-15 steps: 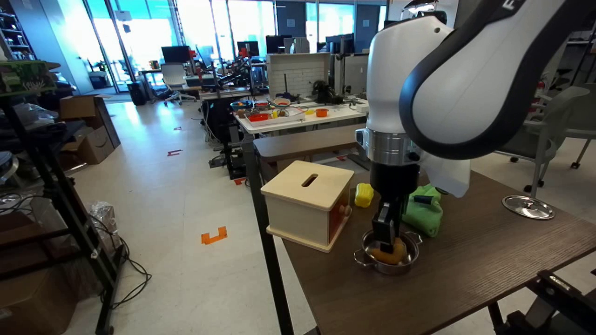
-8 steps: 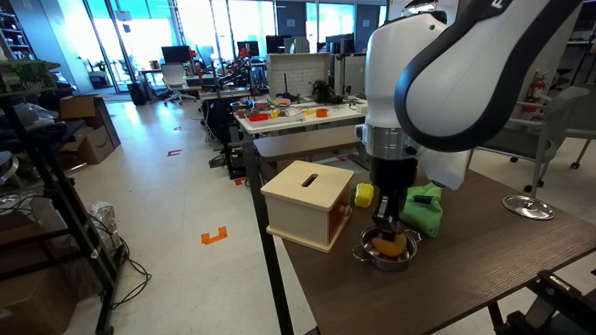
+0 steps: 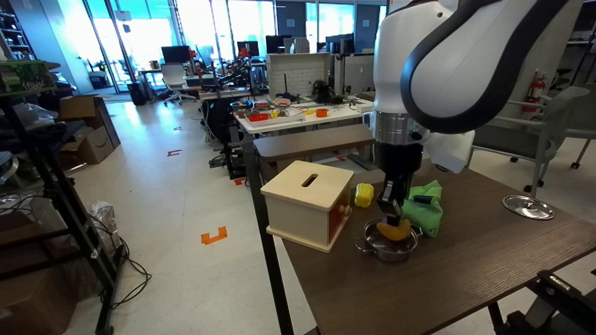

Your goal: Take the plush toy out of the silver pot

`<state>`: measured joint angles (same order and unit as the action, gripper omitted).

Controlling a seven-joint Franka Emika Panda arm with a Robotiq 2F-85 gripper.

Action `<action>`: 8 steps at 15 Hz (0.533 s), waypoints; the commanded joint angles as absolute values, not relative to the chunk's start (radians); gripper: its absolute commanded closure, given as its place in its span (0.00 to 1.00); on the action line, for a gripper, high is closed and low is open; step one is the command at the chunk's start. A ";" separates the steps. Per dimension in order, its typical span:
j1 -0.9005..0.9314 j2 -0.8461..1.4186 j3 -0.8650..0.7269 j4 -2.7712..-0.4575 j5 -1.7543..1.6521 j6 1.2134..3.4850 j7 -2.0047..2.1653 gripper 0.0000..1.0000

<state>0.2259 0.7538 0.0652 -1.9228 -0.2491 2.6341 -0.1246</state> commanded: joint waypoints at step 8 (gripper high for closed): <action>0.119 0.474 0.033 -2.041 -0.245 2.575 -0.146 0.98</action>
<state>0.1626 0.5455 0.0550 -2.0166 -0.2491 2.5879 -0.1334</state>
